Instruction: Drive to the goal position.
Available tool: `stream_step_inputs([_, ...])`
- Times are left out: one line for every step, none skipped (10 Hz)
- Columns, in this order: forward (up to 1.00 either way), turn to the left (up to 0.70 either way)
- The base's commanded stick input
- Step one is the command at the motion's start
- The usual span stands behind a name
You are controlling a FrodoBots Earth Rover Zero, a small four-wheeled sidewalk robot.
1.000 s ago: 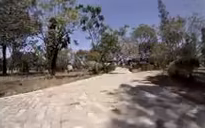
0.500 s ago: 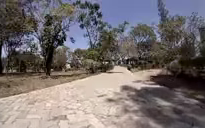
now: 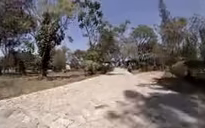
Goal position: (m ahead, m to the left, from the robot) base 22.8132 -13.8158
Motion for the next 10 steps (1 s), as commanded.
stream_step_inputs([1.0,-0.4])
stream_step_inputs([1.0,-0.4])
stream_step_inputs([1.0,-0.4])
stream_step_inputs([1.0,-0.4])
stream_step_inputs([1.0,0.0])
stream_step_inputs([1.0,0.0])
stream_step_inputs([1.0,0.0])
stream_step_inputs([1.0,0.0])
stream_step_inputs([1.0,0.0])
stream_step_inputs([1.0,0.0])
